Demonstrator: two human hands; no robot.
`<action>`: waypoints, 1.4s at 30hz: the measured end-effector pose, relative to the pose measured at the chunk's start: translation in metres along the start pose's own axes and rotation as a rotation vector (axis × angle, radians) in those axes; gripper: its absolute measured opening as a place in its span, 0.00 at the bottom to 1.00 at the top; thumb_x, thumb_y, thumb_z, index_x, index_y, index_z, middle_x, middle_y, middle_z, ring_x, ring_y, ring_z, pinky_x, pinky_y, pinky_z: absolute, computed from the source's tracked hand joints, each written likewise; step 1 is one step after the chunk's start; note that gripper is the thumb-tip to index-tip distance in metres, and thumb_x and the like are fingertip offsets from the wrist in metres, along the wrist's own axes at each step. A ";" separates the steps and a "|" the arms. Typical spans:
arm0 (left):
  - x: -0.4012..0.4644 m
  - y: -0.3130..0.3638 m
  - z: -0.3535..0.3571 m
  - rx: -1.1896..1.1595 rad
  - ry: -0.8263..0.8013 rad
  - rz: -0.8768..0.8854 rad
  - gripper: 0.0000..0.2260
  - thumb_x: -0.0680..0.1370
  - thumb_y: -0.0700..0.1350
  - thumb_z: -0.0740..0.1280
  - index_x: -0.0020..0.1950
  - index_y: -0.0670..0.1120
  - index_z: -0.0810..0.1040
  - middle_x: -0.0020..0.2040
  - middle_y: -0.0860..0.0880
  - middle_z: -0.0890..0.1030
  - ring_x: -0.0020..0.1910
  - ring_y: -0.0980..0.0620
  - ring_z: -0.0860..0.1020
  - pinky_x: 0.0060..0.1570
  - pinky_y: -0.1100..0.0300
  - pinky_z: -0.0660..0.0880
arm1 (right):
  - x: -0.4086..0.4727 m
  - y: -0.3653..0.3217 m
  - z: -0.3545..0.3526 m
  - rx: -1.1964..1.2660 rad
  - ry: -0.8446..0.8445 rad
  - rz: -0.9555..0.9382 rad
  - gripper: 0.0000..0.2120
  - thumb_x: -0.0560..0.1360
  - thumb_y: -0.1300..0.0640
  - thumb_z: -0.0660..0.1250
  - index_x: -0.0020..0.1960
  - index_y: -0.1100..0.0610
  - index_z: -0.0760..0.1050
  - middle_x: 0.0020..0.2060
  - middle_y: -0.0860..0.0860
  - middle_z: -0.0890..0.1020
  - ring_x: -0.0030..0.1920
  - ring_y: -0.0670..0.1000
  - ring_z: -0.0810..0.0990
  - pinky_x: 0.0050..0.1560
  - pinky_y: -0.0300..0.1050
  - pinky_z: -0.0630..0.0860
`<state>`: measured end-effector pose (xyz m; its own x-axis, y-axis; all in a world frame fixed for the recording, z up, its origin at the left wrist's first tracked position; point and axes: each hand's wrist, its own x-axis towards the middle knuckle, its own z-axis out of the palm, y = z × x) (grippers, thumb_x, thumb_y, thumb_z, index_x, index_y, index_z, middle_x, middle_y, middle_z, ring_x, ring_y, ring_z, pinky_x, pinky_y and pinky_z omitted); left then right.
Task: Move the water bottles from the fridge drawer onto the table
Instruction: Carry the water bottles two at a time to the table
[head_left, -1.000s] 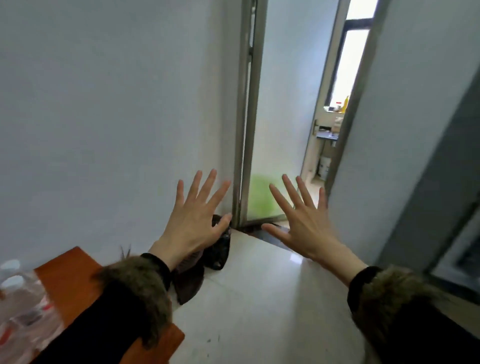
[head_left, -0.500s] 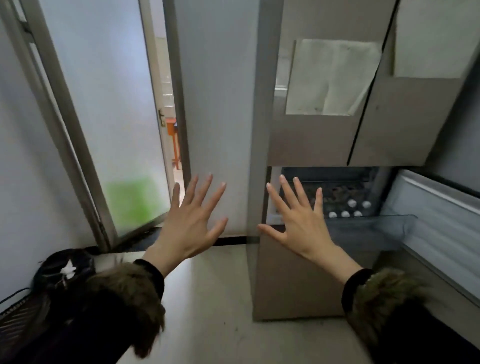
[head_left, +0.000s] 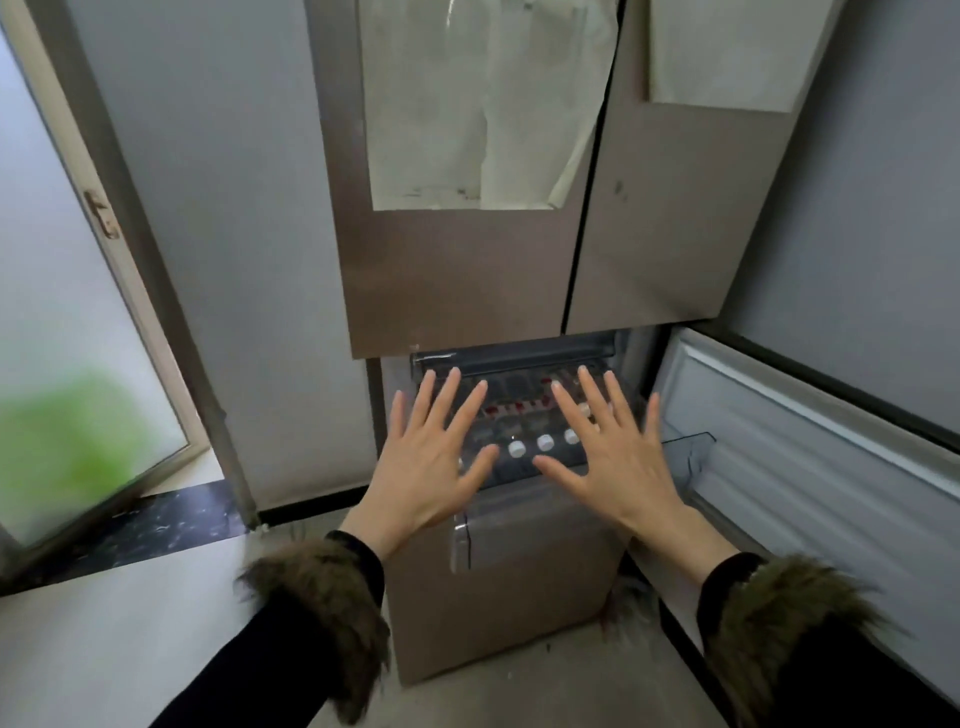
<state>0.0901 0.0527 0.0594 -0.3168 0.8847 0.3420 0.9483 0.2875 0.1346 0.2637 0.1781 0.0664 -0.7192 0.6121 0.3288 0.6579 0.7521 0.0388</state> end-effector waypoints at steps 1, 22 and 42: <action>0.013 0.006 0.008 -0.007 -0.020 0.020 0.30 0.73 0.68 0.38 0.72 0.60 0.33 0.73 0.54 0.33 0.72 0.51 0.31 0.71 0.48 0.32 | 0.007 0.013 0.005 0.004 -0.013 0.018 0.39 0.63 0.24 0.28 0.70 0.40 0.30 0.72 0.46 0.34 0.73 0.51 0.32 0.69 0.64 0.33; 0.215 0.103 0.191 -0.210 -0.337 -0.216 0.27 0.79 0.56 0.56 0.76 0.51 0.51 0.77 0.49 0.54 0.76 0.47 0.49 0.74 0.46 0.49 | 0.143 0.226 0.148 0.264 -0.368 -0.053 0.33 0.78 0.42 0.55 0.76 0.54 0.49 0.76 0.53 0.54 0.75 0.53 0.52 0.73 0.48 0.54; 0.304 0.121 0.302 -1.673 -0.249 -1.299 0.05 0.76 0.36 0.65 0.50 0.43 0.76 0.39 0.48 0.78 0.39 0.53 0.76 0.40 0.61 0.73 | 0.228 0.217 0.249 0.122 -0.567 0.273 0.14 0.79 0.65 0.55 0.63 0.67 0.67 0.60 0.61 0.76 0.58 0.58 0.77 0.54 0.48 0.75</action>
<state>0.1143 0.4675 -0.1010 -0.4685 0.5600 -0.6833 -0.7050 0.2293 0.6712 0.1867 0.5413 -0.0851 -0.5576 0.7947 -0.2400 0.8281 0.5526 -0.0943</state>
